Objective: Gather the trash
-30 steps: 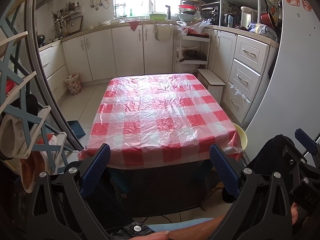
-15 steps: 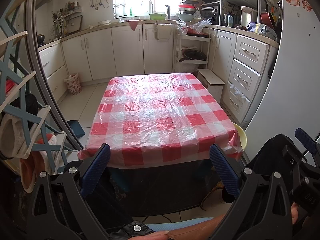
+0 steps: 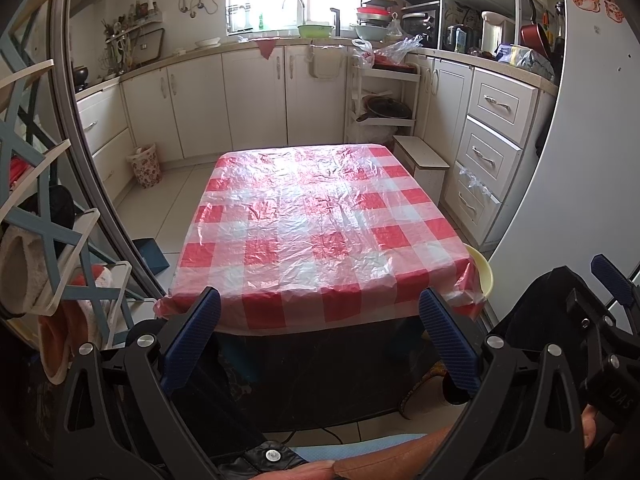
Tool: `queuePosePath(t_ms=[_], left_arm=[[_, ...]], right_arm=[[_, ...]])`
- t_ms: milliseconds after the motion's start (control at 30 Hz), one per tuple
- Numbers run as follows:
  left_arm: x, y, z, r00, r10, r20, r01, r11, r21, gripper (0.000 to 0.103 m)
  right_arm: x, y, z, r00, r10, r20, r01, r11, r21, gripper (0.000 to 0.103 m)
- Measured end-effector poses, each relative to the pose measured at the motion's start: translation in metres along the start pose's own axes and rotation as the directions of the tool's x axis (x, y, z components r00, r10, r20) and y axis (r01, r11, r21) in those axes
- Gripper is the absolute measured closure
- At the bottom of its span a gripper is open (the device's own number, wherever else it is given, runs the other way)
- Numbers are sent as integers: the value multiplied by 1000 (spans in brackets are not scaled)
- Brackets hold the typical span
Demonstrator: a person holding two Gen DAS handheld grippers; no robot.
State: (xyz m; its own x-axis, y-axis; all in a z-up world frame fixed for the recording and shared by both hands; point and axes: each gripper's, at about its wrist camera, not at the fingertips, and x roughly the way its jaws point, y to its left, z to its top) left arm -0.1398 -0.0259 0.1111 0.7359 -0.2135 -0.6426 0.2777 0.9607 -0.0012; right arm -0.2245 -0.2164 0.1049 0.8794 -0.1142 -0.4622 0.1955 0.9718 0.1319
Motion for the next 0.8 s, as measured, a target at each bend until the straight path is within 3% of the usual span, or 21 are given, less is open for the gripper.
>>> queuePosePath(t_ms=[800], left_arm=[[2, -1, -5, 1000, -6, -6, 6, 1000, -7, 8]], right_arm=[[2, -9, 2, 1000, -9, -11, 9, 1000, -9, 7]])
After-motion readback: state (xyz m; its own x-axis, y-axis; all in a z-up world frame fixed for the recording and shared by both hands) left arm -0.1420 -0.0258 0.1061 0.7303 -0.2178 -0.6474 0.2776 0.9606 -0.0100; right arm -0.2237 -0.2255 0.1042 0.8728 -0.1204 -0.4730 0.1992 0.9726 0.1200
